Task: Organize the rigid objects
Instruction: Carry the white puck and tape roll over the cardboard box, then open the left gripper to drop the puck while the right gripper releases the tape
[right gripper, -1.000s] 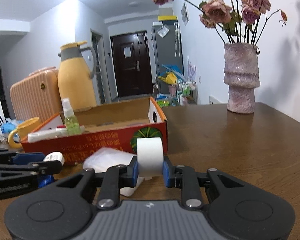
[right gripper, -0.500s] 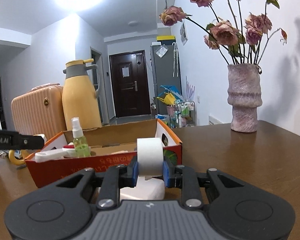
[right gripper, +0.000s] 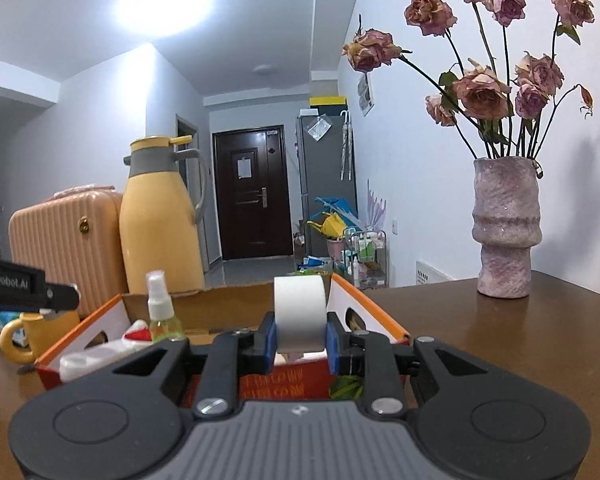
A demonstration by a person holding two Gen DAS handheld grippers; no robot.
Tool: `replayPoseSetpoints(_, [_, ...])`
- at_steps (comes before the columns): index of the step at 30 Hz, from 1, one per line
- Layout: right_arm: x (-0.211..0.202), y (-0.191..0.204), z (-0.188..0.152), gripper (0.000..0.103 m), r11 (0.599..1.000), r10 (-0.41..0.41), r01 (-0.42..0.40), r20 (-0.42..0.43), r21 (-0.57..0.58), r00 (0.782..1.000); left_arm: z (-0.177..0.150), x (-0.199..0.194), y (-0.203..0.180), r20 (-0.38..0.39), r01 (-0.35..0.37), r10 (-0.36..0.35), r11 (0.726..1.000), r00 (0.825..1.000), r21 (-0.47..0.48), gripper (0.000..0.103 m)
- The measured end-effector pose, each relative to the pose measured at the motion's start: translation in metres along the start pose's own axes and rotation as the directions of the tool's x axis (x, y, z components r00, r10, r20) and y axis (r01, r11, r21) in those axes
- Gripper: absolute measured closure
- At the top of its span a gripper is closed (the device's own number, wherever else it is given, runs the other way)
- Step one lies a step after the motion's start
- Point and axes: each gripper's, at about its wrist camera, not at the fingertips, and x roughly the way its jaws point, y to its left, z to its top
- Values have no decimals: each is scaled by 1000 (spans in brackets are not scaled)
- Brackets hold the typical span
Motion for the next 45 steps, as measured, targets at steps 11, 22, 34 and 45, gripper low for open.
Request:
replayPoseSetpoints(11, [39,3,6,80,1000,-5,6,-21,18,1000,10,38,4,-9,-27,27,1000,1000,-7,63])
replayPoseSetpoints(22, [71,2,10,79,1000,-4,6,-49,26,999,19,70,6,-37,-41,41,999,999,-14,63])
replayPoseSetpoints(34, [97,3,10,79,1000,9,-9,-97,3,995,23,93,2,-64,-24,25,1000,998,7,63])
replayPoseSetpoints(45, [94,1,9,19,1000,8,-7,-106,9,994,25,89,6,-34,-9,9,1000,999,3,0])
